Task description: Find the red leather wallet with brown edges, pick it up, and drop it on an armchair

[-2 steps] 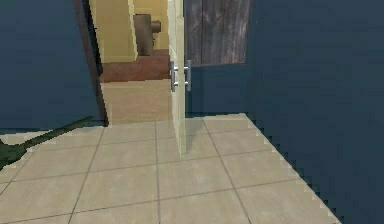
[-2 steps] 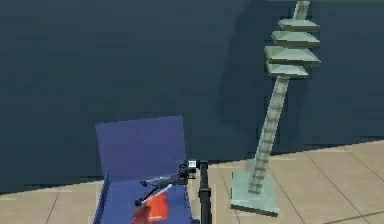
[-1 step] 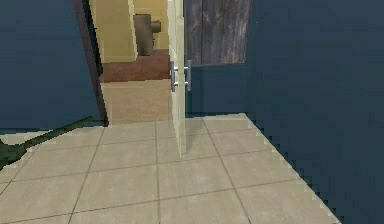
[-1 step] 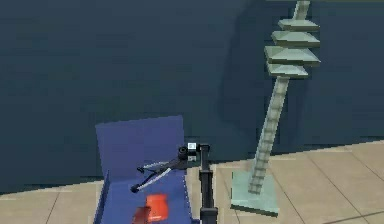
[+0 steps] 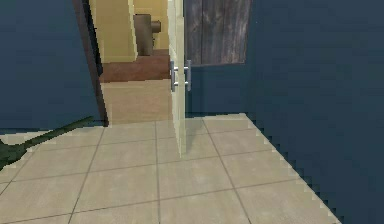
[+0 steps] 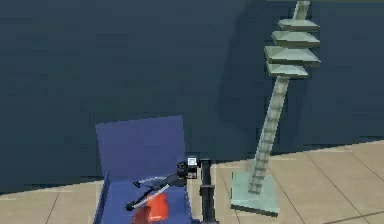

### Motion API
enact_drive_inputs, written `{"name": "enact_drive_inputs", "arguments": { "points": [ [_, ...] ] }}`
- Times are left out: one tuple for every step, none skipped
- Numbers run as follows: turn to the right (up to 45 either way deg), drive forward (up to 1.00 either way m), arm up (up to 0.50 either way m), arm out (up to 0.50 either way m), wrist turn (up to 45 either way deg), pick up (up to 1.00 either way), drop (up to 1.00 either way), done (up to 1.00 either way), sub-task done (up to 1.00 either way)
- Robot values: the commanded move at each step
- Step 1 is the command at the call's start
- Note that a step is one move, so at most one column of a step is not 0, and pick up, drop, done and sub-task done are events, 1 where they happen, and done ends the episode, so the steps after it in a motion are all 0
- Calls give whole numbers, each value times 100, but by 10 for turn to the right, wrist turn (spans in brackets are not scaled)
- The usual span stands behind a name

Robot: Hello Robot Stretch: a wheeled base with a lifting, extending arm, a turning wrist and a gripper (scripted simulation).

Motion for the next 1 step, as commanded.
{"name": "enact_drive_inputs", "arguments": {
  "points": [
    [0,0,0,0,0,0,0,100,0]
  ]
}}
